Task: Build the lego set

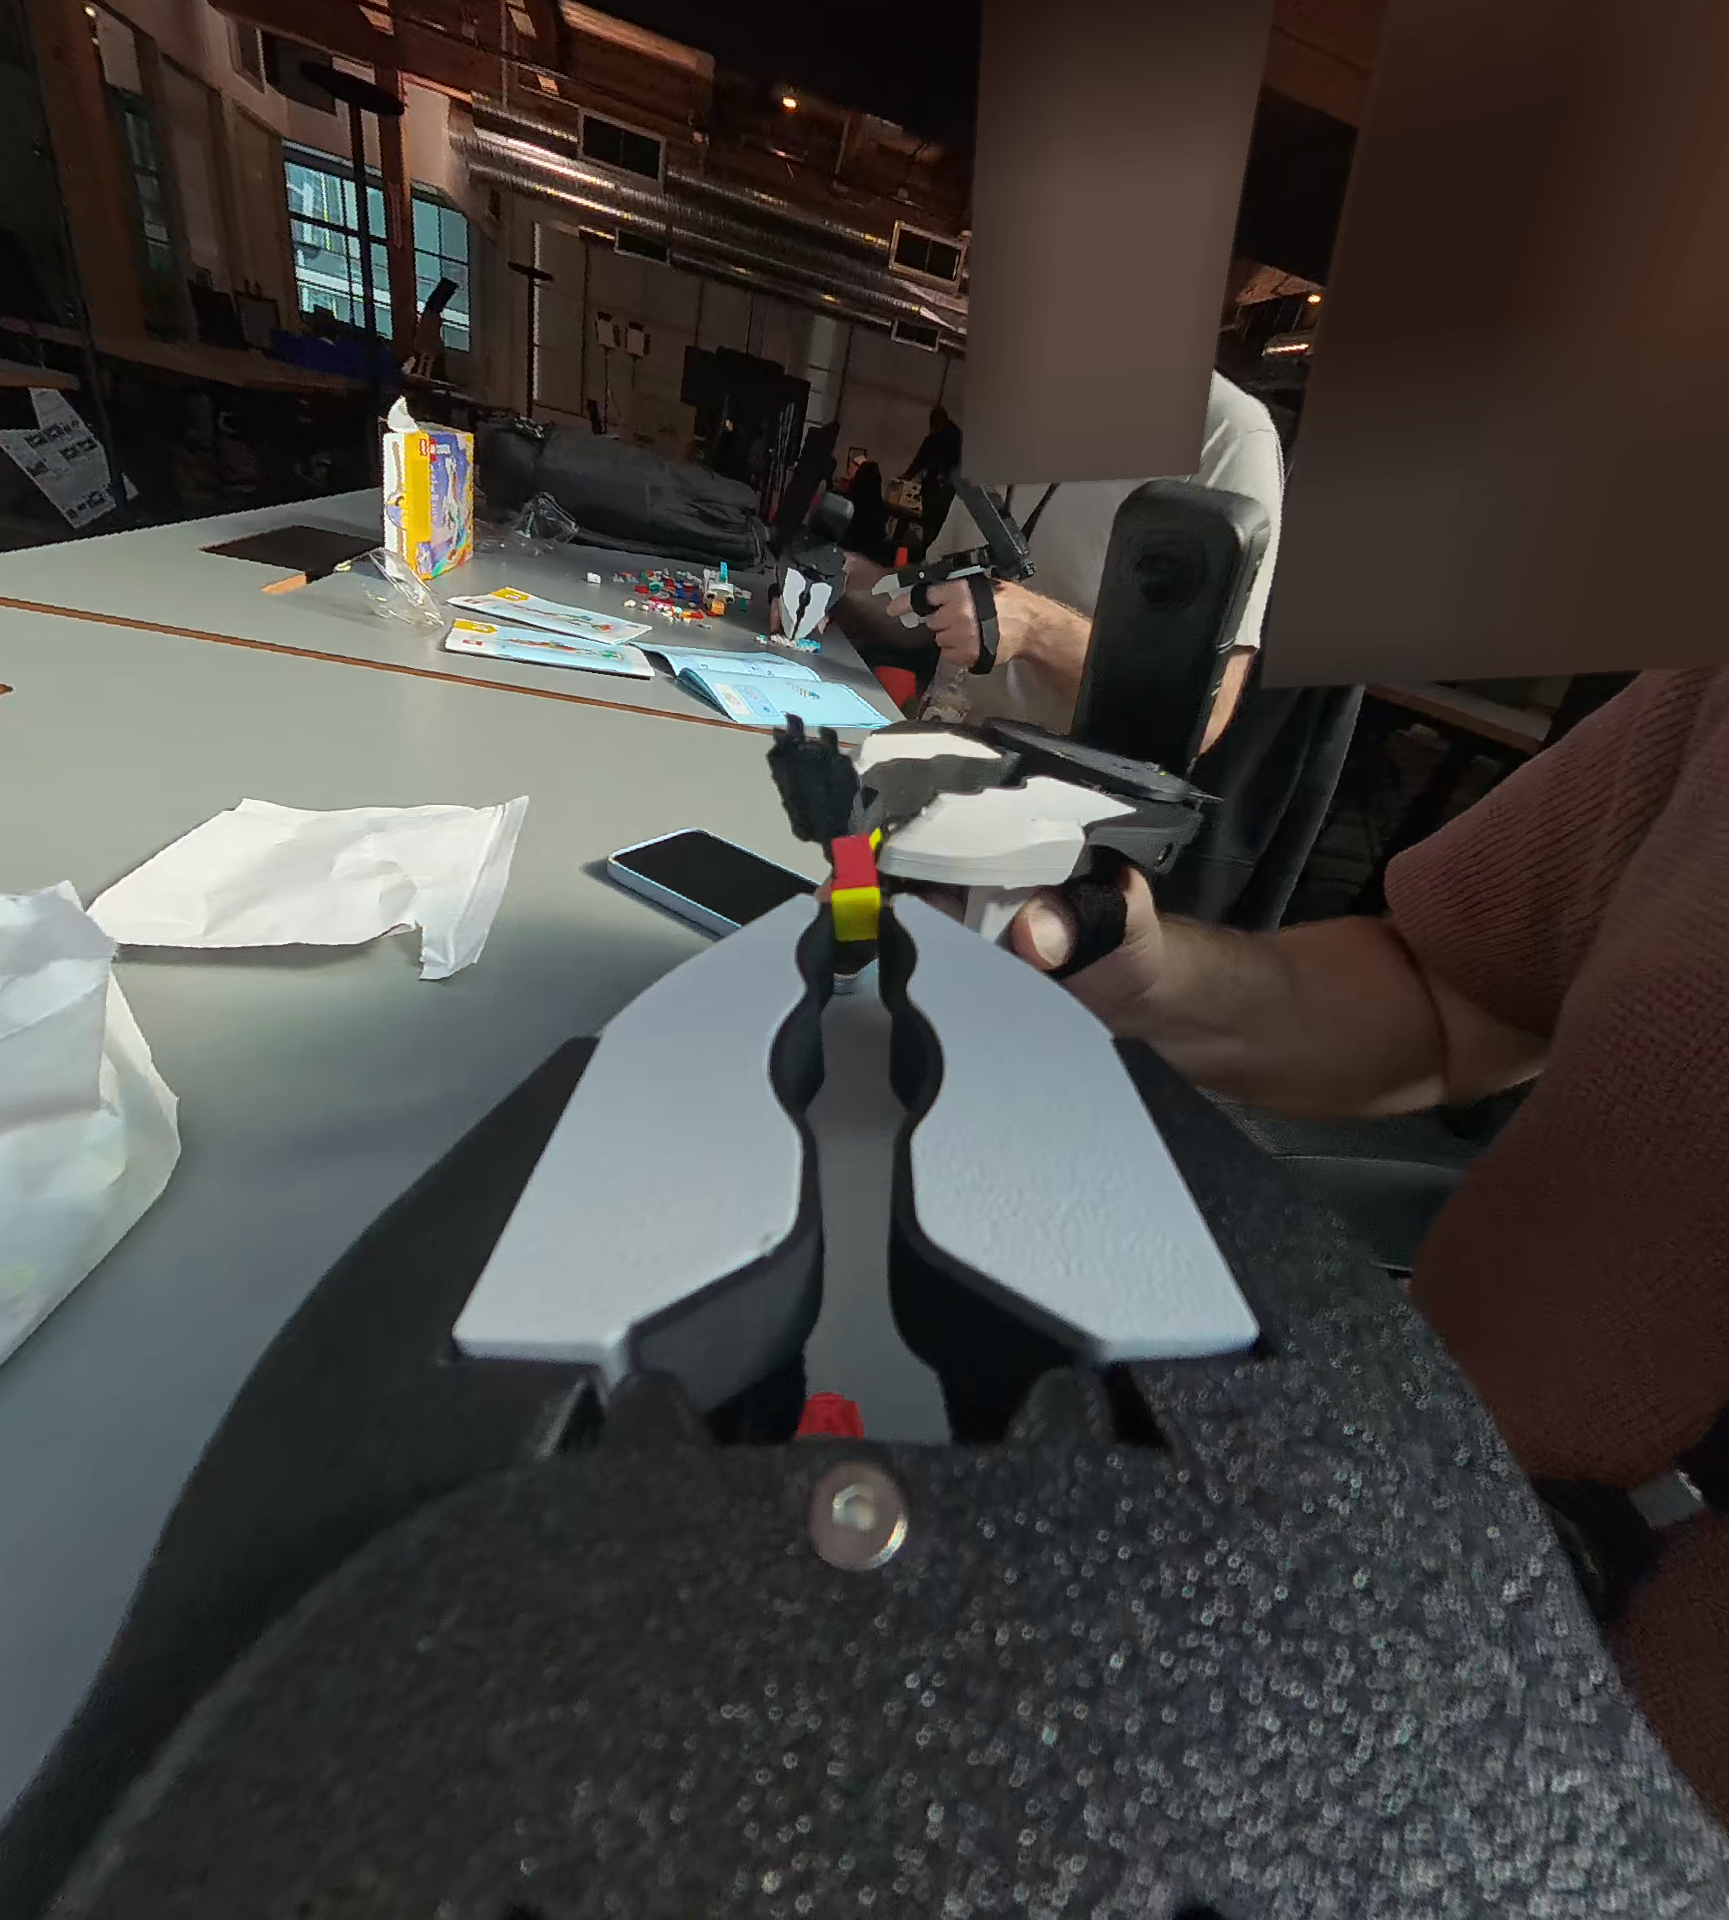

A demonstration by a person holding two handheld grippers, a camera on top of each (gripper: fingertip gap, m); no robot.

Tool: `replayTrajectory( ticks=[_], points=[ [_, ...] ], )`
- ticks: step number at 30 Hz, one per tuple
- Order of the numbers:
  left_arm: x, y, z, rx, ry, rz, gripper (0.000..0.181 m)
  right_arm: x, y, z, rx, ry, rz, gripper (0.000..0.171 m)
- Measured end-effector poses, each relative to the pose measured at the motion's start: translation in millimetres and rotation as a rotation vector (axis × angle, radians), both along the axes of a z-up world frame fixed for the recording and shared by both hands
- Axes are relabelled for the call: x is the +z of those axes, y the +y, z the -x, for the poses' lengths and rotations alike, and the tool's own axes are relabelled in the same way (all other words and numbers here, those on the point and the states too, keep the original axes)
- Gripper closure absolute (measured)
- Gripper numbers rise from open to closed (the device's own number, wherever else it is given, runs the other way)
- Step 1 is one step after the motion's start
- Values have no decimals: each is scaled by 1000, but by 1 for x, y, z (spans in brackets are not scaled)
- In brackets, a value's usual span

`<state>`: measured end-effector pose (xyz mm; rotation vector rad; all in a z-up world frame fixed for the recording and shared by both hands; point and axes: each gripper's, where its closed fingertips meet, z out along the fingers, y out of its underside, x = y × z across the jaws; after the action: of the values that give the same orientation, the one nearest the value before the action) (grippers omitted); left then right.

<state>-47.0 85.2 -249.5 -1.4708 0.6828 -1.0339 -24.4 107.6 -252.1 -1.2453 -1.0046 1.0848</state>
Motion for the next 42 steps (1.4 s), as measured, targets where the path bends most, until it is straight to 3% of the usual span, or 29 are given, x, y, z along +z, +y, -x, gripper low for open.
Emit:
replayTrajectory(
  ticks=[5, 9, 13, 20, 24, 26, 29, 32, 36, 42],
  points=[
    [-5, 8, 7, 52, 13, 28, 174, -20, 4, 7, 9, -151, 33, 155],
    [-19, 12, 19, 91, 87, 47, 174, -91, 12, 7, 30, -593, 153, 155],
    [-29, 12, 28, 146, 246, -101, 174, -122, 9, 3, 66, -807, 136, 155],
    [-20, -8, 19, 83, 511, -479, 174, -100, 9, 4, 127, -742, 63, 143],
    [-13, -10, 20, 107, 687, -689, 174, -38, -12, 14, 200, -439, -190, 155],
    [-10, -14, 15, 83, 705, -737, 174, -15, -30, 20, 253, -348, -222, 153],
    [6, -26, 7, -20, 444, -574, 174, -3, -36, 27, 229, -299, -345, 153],
    [17, -26, 13, -85, 184, -354, 174, 2, -47, 33, 281, -270, -334, 153],
    [11, -28, 11, -125, 147, -302, 174, 15, -51, 37, 327, -202, -257, 161],
    [16, -31, 11, -140, 73, -307, 174, 16, -49, 40, 407, -165, -83, 161]
  ],
)
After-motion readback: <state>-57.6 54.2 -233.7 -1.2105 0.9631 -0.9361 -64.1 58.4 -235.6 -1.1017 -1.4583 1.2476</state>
